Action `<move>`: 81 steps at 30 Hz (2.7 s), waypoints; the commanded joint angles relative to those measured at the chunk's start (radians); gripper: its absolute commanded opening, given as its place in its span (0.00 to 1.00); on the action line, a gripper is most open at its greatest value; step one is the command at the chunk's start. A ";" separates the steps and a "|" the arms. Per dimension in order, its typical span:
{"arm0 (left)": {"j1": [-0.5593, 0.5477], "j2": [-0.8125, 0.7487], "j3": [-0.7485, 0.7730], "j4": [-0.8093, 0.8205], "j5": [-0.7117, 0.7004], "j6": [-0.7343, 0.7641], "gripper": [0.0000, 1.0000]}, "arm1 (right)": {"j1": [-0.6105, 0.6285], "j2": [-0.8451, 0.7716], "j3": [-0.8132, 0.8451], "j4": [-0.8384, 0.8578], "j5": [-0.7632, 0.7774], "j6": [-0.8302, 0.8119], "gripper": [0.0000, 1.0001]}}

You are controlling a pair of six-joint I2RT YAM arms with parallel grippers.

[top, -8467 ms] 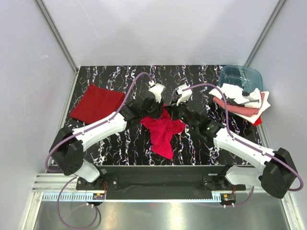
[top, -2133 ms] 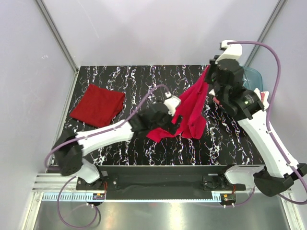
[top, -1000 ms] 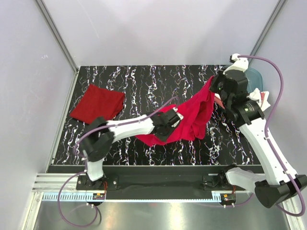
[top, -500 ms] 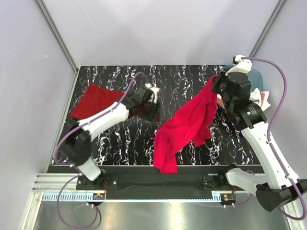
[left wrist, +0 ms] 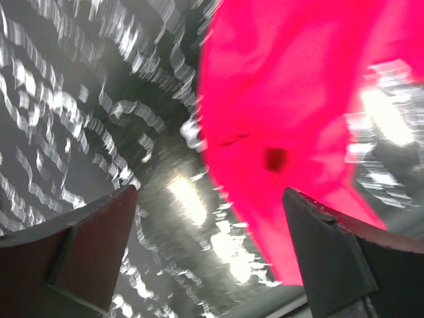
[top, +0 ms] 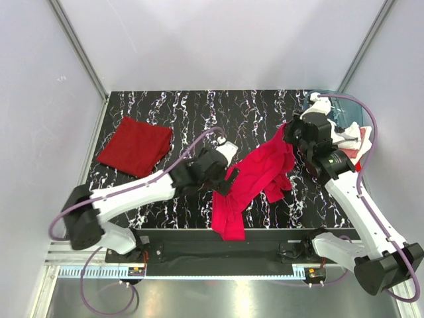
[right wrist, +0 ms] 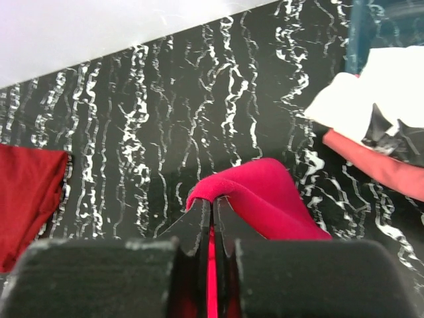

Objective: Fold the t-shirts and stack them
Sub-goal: Flatten the tshirt out

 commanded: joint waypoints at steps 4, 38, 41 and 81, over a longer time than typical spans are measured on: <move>-0.102 -0.136 -0.089 0.206 0.100 0.137 0.95 | -0.003 -0.035 -0.054 0.129 -0.027 0.042 0.01; -0.357 0.361 0.163 -0.146 -0.057 0.248 0.56 | -0.004 -0.018 -0.081 0.154 -0.061 0.048 0.05; -0.355 0.341 0.149 -0.157 -0.060 0.243 0.57 | -0.004 -0.015 -0.082 0.155 -0.064 0.048 0.05; -0.309 0.206 0.100 -0.073 0.236 0.260 0.69 | -0.003 -0.006 -0.082 0.154 -0.063 0.045 0.06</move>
